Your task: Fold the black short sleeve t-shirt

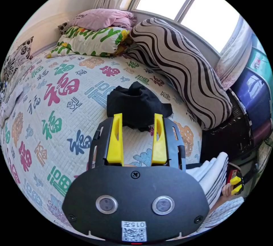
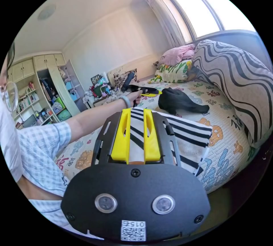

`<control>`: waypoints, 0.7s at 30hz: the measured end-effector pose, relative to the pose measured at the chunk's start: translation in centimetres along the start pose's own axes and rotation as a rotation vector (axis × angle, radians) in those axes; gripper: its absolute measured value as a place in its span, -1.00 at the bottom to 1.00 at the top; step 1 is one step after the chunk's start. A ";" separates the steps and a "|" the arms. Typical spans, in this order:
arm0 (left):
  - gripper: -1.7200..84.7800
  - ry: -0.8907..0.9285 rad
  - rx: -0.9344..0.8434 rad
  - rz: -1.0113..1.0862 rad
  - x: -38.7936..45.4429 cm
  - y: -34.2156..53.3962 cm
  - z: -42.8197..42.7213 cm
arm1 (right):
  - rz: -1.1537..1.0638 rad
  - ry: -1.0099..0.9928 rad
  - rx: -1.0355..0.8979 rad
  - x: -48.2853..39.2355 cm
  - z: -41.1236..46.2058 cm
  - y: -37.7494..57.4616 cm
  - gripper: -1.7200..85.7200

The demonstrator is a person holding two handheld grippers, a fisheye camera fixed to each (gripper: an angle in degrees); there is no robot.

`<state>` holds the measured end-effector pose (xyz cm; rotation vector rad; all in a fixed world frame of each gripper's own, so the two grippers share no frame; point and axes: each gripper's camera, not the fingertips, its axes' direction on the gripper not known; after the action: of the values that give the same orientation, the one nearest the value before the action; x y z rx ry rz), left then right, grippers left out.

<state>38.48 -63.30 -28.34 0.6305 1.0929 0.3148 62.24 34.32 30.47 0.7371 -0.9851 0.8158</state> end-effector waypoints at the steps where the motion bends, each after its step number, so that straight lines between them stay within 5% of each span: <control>1: -0.62 -0.004 -0.009 0.005 0.1 -0.4 0.8 | 0.008 0.013 -0.003 0.0 0.2 0.2 -0.79; 5: -0.70 0.029 -0.066 0.006 0.7 -1.7 4.0 | 0.096 -0.008 -0.010 0.3 1.6 1.8 -0.78; 10: -0.92 0.121 0.039 0.039 1.6 -0.5 -2.5 | 0.058 0.048 -0.053 -2.8 2.8 3.0 -0.78; 16: -0.95 0.185 0.304 0.189 4.9 6.1 -24.9 | -0.053 -0.022 -0.047 -9.1 3.1 4.8 -0.73; 21: -0.95 0.154 0.502 0.285 9.5 20.3 -46.6 | -0.293 -0.197 0.077 -20.2 2.6 6.1 -0.67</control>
<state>2.18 -27.49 -37.15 1.2320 1.2409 0.3400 49.51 30.16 13.91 1.0159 -0.9952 0.5348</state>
